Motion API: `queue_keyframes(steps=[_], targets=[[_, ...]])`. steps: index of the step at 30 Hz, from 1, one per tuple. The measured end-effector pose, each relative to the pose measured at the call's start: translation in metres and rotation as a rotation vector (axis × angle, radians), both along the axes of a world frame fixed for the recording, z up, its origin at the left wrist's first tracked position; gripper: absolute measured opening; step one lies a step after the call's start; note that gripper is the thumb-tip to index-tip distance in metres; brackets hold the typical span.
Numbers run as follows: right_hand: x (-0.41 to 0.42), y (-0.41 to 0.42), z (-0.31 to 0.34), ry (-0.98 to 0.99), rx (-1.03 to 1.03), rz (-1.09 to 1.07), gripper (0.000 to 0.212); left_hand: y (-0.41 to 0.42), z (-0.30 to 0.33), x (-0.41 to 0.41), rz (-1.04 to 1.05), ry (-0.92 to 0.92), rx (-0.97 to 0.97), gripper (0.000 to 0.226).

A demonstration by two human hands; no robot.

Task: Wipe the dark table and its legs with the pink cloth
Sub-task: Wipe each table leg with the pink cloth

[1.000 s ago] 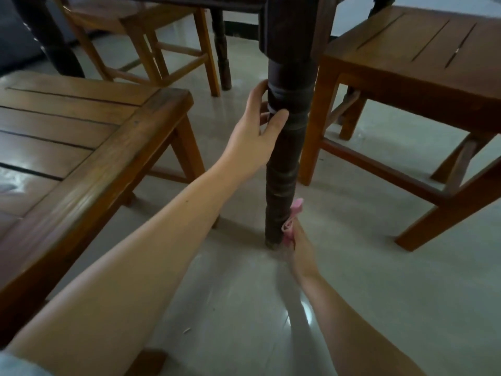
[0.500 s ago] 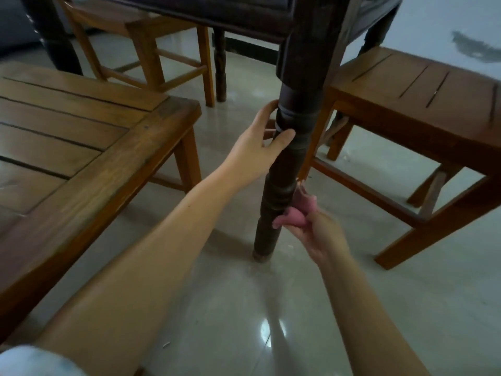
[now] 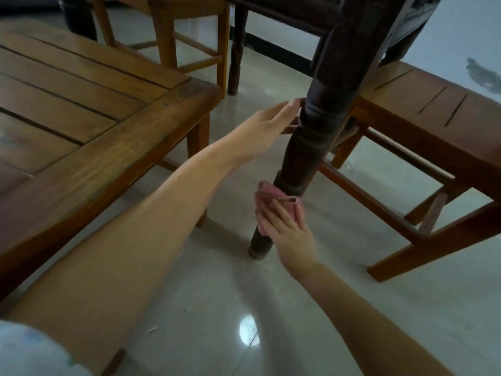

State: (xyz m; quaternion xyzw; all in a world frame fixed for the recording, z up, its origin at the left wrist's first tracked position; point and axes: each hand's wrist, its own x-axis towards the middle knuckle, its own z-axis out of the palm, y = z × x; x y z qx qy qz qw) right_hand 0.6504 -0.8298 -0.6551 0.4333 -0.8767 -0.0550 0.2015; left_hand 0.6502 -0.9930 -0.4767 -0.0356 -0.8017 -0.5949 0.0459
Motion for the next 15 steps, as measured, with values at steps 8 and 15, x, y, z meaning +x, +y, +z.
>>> queue_keyframes(steps=[8, 15], targets=[[0.006, -0.025, -0.097, -0.127, 0.514, -0.045, 0.044, 0.016, -0.018, -0.005, 0.058, 0.136, -0.036, 0.060], [0.026, -0.020, -0.048, -0.089, -0.024, 0.156, 0.021, 0.020, -0.020, -0.011, 0.101, 0.168, -0.093, 0.067]])
